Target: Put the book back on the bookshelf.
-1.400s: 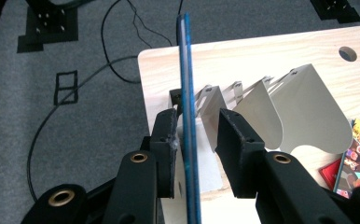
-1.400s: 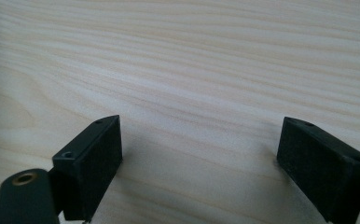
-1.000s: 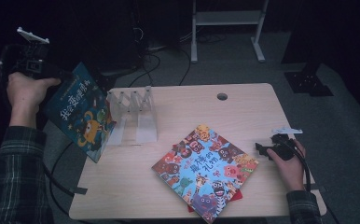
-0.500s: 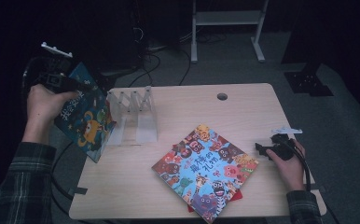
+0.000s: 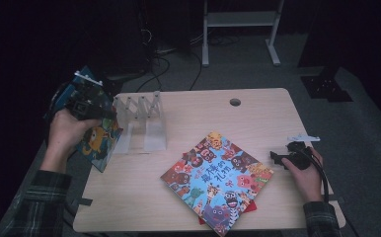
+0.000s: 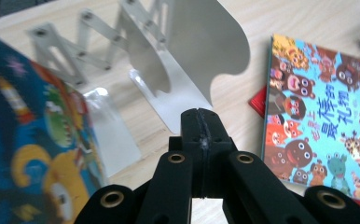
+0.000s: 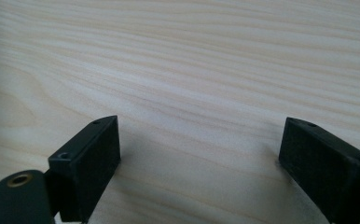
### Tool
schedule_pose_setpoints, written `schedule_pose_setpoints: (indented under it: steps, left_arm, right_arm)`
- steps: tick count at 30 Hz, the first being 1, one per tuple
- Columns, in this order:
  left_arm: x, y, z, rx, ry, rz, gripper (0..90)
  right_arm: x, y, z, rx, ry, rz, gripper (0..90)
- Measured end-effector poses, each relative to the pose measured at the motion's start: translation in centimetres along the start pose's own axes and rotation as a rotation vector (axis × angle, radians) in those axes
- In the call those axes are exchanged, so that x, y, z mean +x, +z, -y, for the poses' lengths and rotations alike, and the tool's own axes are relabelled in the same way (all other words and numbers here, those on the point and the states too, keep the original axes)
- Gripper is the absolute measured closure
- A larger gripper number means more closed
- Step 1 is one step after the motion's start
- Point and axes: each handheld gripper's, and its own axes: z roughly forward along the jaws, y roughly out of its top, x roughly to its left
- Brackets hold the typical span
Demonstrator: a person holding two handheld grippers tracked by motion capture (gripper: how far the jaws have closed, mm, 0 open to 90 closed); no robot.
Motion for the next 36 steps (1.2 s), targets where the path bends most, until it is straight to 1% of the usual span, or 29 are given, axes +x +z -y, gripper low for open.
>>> schedule_pose_setpoints:
  steps: [2, 3, 5, 6, 8, 9, 11, 12, 14, 15, 17, 19, 20, 21, 22, 23, 24, 25, 26, 27, 28, 29, 30, 32, 33, 35, 36]
  left_arm:
    - [-0.7, 1.0, 0.4, 0.017, 0.027, -0.003, 89.6]
    - [-1.2, 1.7, 0.7, 0.028, 0.042, 0.004, 89.6]
    - [-1.6, 2.5, 1.1, 0.037, 0.055, 0.009, 88.8]
    - [-1.6, 2.5, 1.1, 0.037, 0.055, 0.009, 87.8]
    - [-2.1, 3.4, 1.6, 0.050, 0.069, 0.012, 87.0]
    - [-2.3, 3.7, 1.8, 0.053, 0.070, 0.016, 84.7]
    - [-2.7, 4.4, 2.2, 0.055, 0.082, 0.031, 83.5]
    - [-3.1, 5.0, 2.6, 0.059, 0.093, 0.036, 80.3]
    - [-3.2, 5.2, 2.7, 0.063, 0.095, 0.039, 76.7]
    - [-3.6, 5.8, 3.1, 0.058, 0.101, 0.042, 74.5]
    - [-4.0, 6.5, 3.6, 0.068, 0.111, 0.036, 66.9]
    - [-4.4, 7.4, 4.1, 0.076, 0.112, 0.033, 61.7]
    - [-4.4, 7.4, 4.1, 0.076, 0.112, 0.033, 58.7]
    - [-4.7, 8.2, 4.7, 0.079, 0.115, 0.039, 54.9]
    - [-4.7, 8.2, 4.7, 0.079, 0.115, 0.039, 52.7]
    - [-5.1, 8.9, 5.1, 0.091, 0.122, 0.047, 52.6]
    - [-5.3, 9.3, 5.3, 0.087, 0.117, 0.059, 51.0]
    - [-5.3, 9.3, 5.3, 0.087, 0.117, 0.059, 47.8]
    - [-5.6, 9.8, 5.6, 0.092, 0.116, 0.073, 45.8]
    - [-5.6, 9.8, 5.6, 0.092, 0.116, 0.073, 43.7]
    - [-5.8, 10.2, 5.8, 0.082, 0.115, 0.084, 40.6]
    - [-6.0, 10.5, 6.0, 0.074, 0.101, 0.101, 39.3]
    - [-6.1, 11.2, 6.3, 0.065, 0.088, 0.141, 37.0]
    - [-6.4, 11.9, 6.7, 0.064, 0.091, 0.156, 32.3]
    - [-6.5, 12.1, 6.8, 0.065, 0.088, 0.159, 30.2]
    - [-6.8, 12.8, 7.1, 0.064, 0.097, 0.165, 26.5]
    - [-6.8, 12.8, 7.1, 0.064, 0.097, 0.165, 24.4]
  right_arm:
    - [0.0, 0.0, 0.0, 0.000, 0.000, 0.000, 11.5]
    - [0.0, 0.0, 0.0, 0.000, -0.002, 0.000, 11.5]
    - [0.0, 0.0, 0.0, 0.000, -0.002, 0.000, 11.5]
    - [0.0, 0.0, 0.0, 0.000, -0.002, 0.000, 11.5]
    - [0.0, 0.0, 0.0, 0.001, -0.002, 0.000, 11.5]
    - [0.0, 0.0, 0.0, 0.000, -0.002, 0.000, 11.5]
    - [0.0, 0.0, 0.0, 0.000, -0.002, 0.000, 11.5]
    - [0.0, 0.0, 0.0, 0.000, -0.002, 0.000, 11.5]
    - [0.0, 0.0, 0.0, 0.000, -0.002, 0.000, 11.5]
    - [0.0, 0.0, 0.0, 0.000, -0.002, 0.000, 11.5]
    - [0.0, 0.0, 0.0, 0.001, -0.002, 0.000, 11.5]
    - [0.0, 0.0, 0.0, 0.000, -0.002, 0.000, 11.5]
    - [0.0, 0.0, 0.0, 0.000, -0.002, 0.000, 11.5]
    - [0.0, 0.0, 0.0, 0.000, -0.002, 0.000, 11.5]
    - [0.0, 0.0, 0.0, 0.001, -0.002, 0.000, 11.5]
    - [0.0, 0.0, 0.0, 0.000, -0.002, 0.000, 11.5]
    - [0.0, 0.0, 0.0, 0.000, -0.002, 0.000, 11.5]
    - [0.0, 0.0, 0.0, 0.000, -0.002, 0.000, 11.5]
    - [0.0, 0.0, 0.0, 0.000, -0.002, 0.000, 11.5]
    - [0.0, 0.0, 0.0, 0.000, -0.002, 0.000, 11.5]
    - [0.0, 0.0, 0.0, 0.001, -0.002, 0.000, 11.5]
    - [0.0, 0.0, 0.0, 0.000, -0.002, 0.000, 11.5]
    - [0.0, 0.0, 0.0, 0.000, -0.002, 0.000, 11.5]
    - [0.0, 0.0, 0.0, 0.000, -0.002, 0.000, 11.5]
    - [0.0, 0.0, 0.0, 0.000, -0.002, 0.000, 11.5]
    - [0.0, 0.0, 0.0, 0.000, -0.002, 0.000, 11.5]
    - [0.0, 0.0, 0.0, 0.000, -0.002, 0.000, 11.5]
